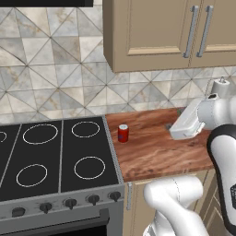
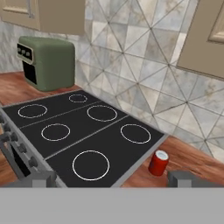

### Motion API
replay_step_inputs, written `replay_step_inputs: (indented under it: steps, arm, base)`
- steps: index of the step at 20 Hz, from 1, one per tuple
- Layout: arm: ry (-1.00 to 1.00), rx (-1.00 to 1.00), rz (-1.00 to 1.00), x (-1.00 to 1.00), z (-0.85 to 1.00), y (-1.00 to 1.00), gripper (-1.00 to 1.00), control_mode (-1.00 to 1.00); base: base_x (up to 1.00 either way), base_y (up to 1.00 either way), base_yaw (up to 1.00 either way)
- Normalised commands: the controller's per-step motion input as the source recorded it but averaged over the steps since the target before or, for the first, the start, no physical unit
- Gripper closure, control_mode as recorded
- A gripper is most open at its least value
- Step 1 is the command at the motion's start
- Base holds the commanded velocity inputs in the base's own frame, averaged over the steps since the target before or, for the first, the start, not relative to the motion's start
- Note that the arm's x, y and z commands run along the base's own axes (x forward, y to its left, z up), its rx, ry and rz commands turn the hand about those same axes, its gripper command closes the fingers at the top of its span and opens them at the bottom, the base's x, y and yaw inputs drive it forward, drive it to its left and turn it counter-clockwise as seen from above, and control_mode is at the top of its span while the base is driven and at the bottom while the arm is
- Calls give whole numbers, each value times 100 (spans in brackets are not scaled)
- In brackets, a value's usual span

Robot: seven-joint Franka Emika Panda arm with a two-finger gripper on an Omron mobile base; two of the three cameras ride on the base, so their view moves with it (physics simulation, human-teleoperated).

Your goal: Four empty soda cans are scattered around the kitchen. Gather all the cans and cluster them next to the stove for recycling.

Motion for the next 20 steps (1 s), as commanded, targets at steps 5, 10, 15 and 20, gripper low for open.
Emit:
replay_step_inputs:
  steps: [5,10,15,20]
  arm:
    - [3,0,0,-29,-5,-20,-100,-100]
    - [1,0,-4,-15,-2,-1,-100,-100]
    - [0,0,0,0,0,0,-100,100]
    - [0,0,0,0,0,0,-100,100]
  base:
    - [0,0,0]
    - [0,0,0]
    - [0,0,0]
    - [-14,-5,0]
